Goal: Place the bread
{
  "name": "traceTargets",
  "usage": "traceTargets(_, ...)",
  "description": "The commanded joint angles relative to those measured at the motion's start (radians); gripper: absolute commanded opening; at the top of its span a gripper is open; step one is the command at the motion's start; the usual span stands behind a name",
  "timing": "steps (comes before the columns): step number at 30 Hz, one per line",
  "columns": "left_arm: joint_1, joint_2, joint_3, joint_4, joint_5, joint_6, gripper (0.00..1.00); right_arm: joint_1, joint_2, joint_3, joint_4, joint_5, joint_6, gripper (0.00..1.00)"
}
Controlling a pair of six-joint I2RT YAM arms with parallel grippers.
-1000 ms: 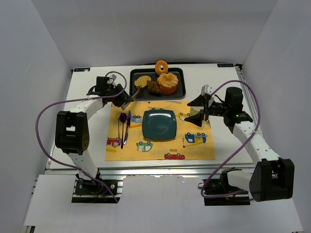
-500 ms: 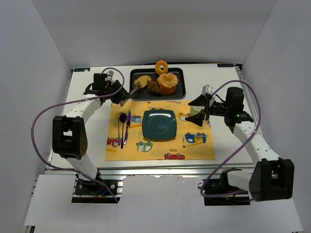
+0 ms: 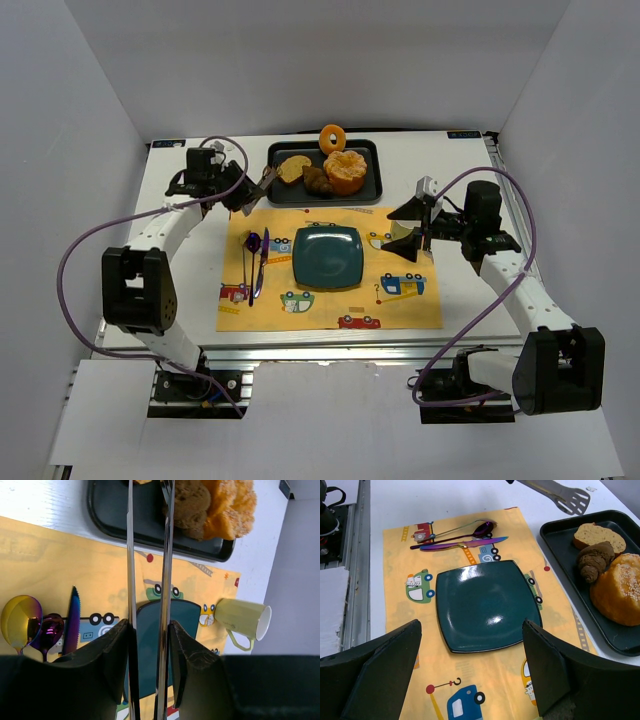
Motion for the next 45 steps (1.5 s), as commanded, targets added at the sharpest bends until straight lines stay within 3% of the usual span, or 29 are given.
traceTargets(1, 0.006, 0.025, 0.048, 0.016, -0.015, -0.028, 0.46, -0.004, -0.022, -0.001, 0.017, -0.026, -0.002, 0.86)
traceTargets(30, 0.006, 0.197, 0.072, 0.125, 0.032, -0.088, 0.47, -0.008, -0.020, -0.021, -0.024, -0.026, -0.056, 0.86)
traceTargets(38, 0.009, 0.172, 0.031, 0.200, 0.070, -0.133, 0.19, -0.008, -0.013, -0.014, -0.024, -0.030, -0.056, 0.86)
traceTargets(45, 0.035, 0.084, -0.033, 0.254, 0.086, -0.157, 0.03, -0.008, -0.016, -0.004, -0.056, -0.033, -0.066, 0.86)
